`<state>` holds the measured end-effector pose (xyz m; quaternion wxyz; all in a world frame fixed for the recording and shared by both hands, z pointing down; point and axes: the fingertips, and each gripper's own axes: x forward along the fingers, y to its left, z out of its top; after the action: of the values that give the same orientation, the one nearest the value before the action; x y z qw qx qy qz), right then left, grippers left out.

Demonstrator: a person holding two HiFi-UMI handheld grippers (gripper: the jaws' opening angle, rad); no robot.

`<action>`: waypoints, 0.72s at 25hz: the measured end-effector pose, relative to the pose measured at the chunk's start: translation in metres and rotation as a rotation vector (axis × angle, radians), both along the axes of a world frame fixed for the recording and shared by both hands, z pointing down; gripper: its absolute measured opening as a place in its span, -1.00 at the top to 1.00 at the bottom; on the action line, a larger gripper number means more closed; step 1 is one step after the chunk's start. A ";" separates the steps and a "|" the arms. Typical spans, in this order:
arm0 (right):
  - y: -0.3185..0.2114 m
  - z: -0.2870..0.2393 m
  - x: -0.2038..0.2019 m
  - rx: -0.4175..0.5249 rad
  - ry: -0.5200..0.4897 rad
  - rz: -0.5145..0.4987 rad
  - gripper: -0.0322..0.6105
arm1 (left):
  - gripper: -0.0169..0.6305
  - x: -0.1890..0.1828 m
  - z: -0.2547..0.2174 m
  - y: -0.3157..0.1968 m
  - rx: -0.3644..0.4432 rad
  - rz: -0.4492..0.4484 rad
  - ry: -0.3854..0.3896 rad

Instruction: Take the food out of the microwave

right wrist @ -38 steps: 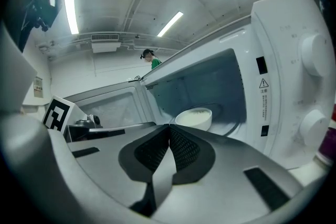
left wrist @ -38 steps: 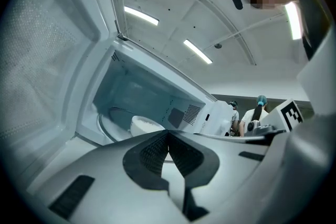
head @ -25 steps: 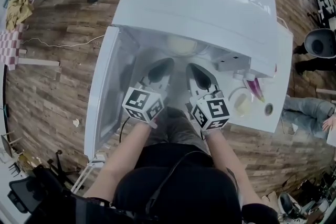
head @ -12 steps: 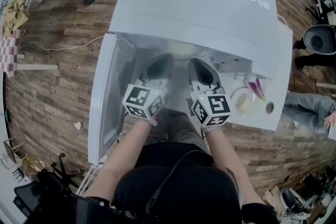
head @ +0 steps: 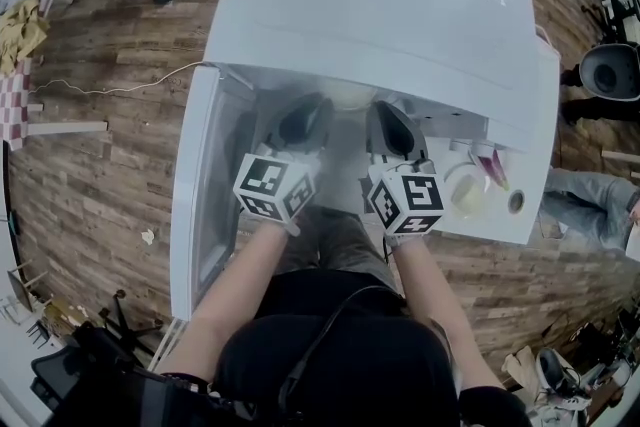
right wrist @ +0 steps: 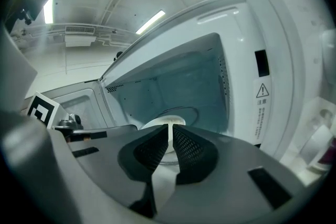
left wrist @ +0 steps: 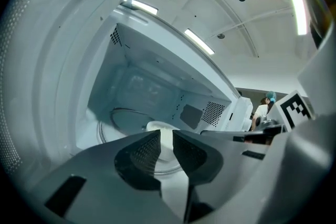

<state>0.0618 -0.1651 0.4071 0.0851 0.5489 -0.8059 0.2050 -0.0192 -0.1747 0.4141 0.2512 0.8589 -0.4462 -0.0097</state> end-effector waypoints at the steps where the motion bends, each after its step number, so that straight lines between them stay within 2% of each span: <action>1: -0.001 0.001 0.001 -0.001 0.003 0.003 0.83 | 0.76 -0.001 0.000 -0.001 0.001 -0.002 -0.003; 7: -0.009 0.002 0.006 -0.013 -0.010 0.031 0.72 | 0.70 -0.005 0.003 -0.009 -0.007 -0.027 -0.013; 12: -0.020 0.005 0.008 -0.034 -0.024 0.048 0.55 | 0.66 -0.003 0.003 -0.017 -0.011 -0.033 -0.013; 18: -0.034 0.012 0.004 -0.077 -0.017 0.072 0.51 | 0.60 -0.002 0.009 -0.024 -0.032 -0.040 -0.041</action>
<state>0.0663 -0.1994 0.4191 0.0920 0.5722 -0.7778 0.2432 -0.0214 -0.1991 0.4233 0.2556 0.8457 -0.4683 0.0099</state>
